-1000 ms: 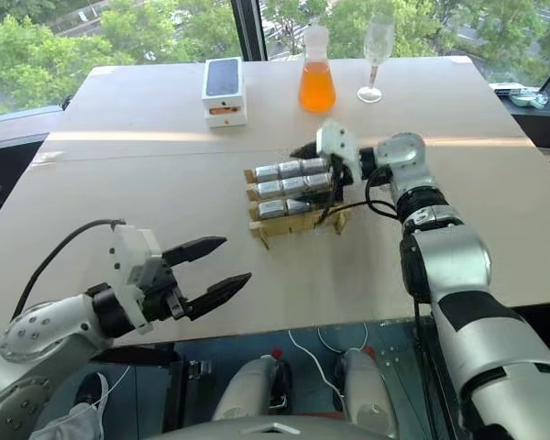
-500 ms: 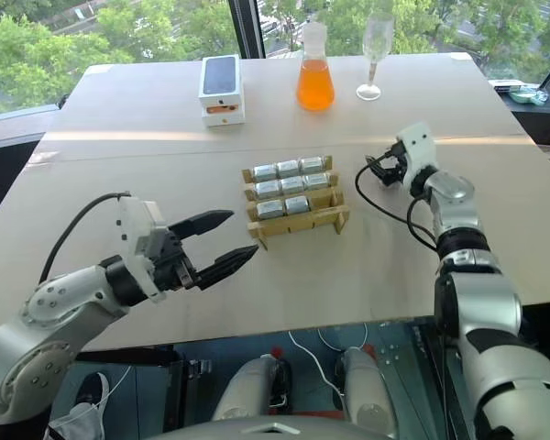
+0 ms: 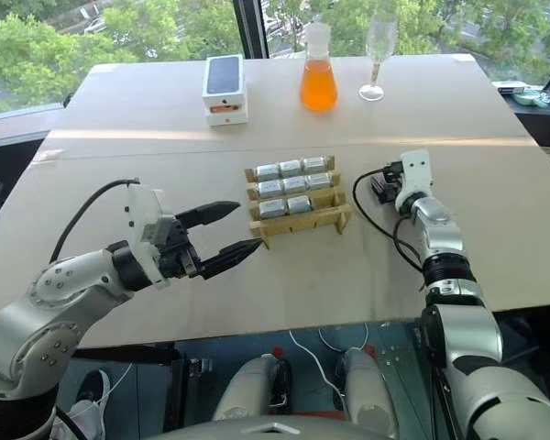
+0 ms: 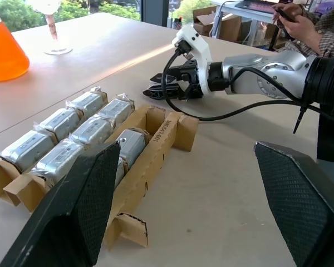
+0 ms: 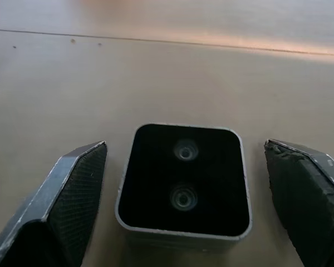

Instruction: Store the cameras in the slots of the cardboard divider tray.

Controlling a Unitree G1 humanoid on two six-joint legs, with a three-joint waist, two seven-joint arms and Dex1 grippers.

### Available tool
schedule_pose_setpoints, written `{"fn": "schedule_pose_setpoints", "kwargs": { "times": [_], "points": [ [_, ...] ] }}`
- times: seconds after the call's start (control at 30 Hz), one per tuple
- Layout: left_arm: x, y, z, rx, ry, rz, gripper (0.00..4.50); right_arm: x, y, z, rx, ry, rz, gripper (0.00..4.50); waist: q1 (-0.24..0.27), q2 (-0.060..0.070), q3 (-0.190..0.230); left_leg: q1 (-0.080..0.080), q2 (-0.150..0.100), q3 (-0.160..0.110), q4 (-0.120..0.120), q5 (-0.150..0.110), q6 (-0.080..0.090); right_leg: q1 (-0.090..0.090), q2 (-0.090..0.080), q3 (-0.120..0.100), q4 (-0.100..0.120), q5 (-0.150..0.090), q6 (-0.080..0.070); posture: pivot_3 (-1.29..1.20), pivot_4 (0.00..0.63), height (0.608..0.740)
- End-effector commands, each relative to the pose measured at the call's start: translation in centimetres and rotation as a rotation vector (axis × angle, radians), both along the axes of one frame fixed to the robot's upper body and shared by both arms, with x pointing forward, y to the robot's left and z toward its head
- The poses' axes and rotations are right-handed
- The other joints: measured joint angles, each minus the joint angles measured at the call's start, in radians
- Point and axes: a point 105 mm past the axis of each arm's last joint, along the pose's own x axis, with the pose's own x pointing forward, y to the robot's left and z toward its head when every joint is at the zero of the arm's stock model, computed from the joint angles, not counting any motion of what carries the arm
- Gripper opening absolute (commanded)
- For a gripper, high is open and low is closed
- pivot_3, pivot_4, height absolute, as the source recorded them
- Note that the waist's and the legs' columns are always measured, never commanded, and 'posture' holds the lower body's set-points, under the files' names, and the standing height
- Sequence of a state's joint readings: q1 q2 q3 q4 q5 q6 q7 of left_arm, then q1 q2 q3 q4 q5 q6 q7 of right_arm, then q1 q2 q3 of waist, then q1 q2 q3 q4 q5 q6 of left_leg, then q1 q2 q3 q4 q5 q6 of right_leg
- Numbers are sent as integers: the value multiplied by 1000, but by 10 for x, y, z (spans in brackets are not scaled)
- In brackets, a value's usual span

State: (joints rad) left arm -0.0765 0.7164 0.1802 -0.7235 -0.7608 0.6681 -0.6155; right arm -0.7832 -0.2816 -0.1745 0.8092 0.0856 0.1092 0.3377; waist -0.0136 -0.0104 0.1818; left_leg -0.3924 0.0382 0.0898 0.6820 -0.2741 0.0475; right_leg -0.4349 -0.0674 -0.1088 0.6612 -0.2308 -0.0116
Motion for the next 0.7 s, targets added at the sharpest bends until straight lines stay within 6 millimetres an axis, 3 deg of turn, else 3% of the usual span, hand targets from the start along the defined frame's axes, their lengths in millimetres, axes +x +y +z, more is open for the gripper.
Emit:
{"fn": "schedule_pose_setpoints", "kwargs": {
  "times": [0.03,0.1,0.2,0.23,0.33,0.43,0.53,0.7],
  "points": [
    [-1,-1,4,9,-25,-12,3979,-3,-1,6,20,-29,-19,4233,0,0,0,0,0,0,0,0,0,0,0,0,0,0,0,0,150,740],
    [1,-1,4,10,-23,-12,3979,-7,-2,6,21,-36,-21,3639,1,0,0,0,0,0,0,0,0,0,0,0,0,0,0,0,150,740],
    [8,2,6,15,-18,-13,3979,-13,0,10,-11,-75,-4,2210,4,0,0,0,0,0,0,0,0,0,0,0,0,0,0,0,150,740],
    [11,2,7,16,-15,-15,3979,-15,2,13,-29,-96,13,1999,3,0,0,0,0,0,0,0,0,0,0,0,0,0,0,0,150,740],
    [26,3,12,17,-9,-21,3979,-23,11,29,-168,-209,95,2006,3,0,0,0,0,0,0,0,0,0,1,0,0,0,0,0,150,740],
    [43,2,20,24,7,-64,3979,-37,23,55,-500,-450,225,2006,3,0,0,0,0,0,0,0,0,0,2,0,0,0,1,0,150,740],
    [59,-2,29,34,44,-144,3979,-50,41,77,-677,-633,341,2006,2,0,0,-2,0,1,1,0,0,-2,3,2,0,-2,4,0,150,740],
    [96,-18,46,53,102,-286,3979,-75,87,96,-1060,-945,641,2006,-2,-2,1,-3,1,5,1,1,-2,-6,6,5,1,-2,4,0,150,740]
  ]
}}
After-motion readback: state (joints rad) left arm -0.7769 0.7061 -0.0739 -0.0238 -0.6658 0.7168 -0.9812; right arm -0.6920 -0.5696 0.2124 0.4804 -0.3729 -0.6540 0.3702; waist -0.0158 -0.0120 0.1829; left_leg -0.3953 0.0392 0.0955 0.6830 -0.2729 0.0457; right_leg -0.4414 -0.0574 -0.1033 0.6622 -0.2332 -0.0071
